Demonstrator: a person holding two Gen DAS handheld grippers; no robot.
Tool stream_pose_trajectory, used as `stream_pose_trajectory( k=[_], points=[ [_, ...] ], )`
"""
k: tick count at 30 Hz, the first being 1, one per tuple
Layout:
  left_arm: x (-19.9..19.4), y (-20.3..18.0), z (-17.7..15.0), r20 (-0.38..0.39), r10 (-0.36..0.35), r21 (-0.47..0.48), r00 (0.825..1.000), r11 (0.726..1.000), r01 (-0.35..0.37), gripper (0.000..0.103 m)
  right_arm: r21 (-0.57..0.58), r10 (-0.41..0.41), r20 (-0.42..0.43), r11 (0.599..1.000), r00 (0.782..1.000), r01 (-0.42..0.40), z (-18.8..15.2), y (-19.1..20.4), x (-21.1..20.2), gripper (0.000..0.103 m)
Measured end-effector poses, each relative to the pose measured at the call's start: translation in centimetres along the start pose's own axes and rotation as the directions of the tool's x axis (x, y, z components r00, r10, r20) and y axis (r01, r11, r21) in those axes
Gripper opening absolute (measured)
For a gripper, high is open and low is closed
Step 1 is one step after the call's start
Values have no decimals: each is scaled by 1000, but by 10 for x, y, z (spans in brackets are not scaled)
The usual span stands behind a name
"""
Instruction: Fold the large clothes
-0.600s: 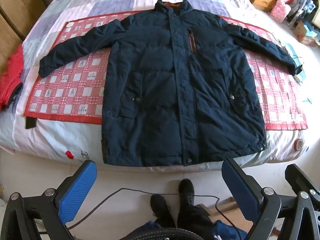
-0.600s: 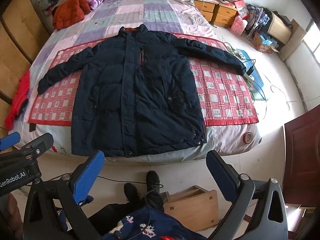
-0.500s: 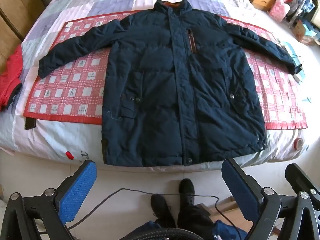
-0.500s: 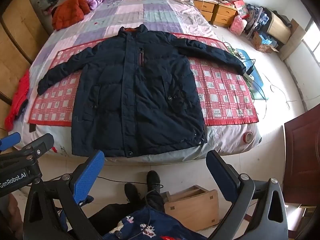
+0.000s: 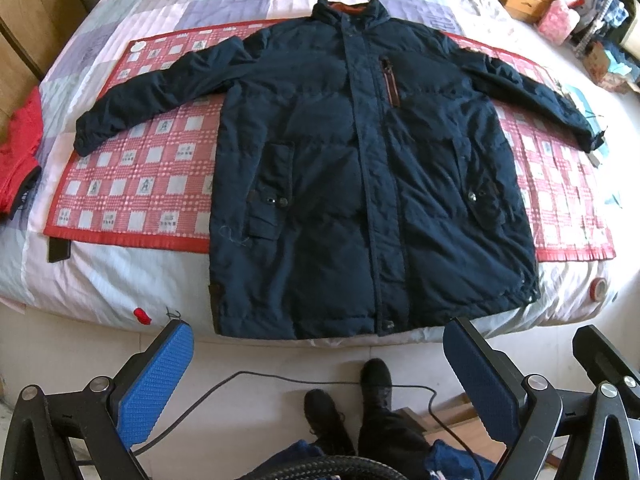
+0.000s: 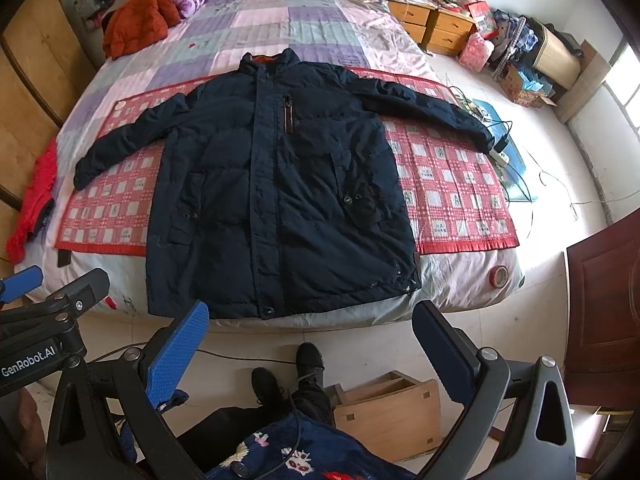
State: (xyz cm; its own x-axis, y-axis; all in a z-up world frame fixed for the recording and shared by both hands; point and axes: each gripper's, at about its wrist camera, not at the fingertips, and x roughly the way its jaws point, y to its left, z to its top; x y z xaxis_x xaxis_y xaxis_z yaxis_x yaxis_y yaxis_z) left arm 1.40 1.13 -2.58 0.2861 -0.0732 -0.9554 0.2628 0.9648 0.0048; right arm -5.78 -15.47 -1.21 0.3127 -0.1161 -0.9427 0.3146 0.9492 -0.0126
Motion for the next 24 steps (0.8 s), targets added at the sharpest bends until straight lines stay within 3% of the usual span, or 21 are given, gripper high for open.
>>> stream_pose_trajectory(
  k=[7,13,14,15,17,18,24],
  points=[
    [7,16,11,-5,2,-10,1000,1000,-2,103,-8,6,-5,1000,1000,-6,10,14,17,103],
    [8,30,23,10,-4,-13,1000,1000,4,103,-19,-16,61,1000,998,17,22,26,8,103],
    [9,31,24,8,-8,-13,1000,1000,8,103,-24,-34,99,999,994,37,23,27,8,103],
    [10,31,24,5,-9,-12,1000,1000,9,103,-33,-79,204,996,976,88,25,28,3,103],
    [11,34,25,0,-11,-9,1000,1000,11,103,-31,-86,201,995,976,94,27,30,2,103],
    [12,34,25,-2,-11,-9,1000,1000,11,103,-4,6,52,1000,999,-6,27,28,9,103],
    [16,41,28,6,-11,-22,1000,1000,11,103,-15,23,115,1000,993,-22,32,35,3,103]
  ],
)
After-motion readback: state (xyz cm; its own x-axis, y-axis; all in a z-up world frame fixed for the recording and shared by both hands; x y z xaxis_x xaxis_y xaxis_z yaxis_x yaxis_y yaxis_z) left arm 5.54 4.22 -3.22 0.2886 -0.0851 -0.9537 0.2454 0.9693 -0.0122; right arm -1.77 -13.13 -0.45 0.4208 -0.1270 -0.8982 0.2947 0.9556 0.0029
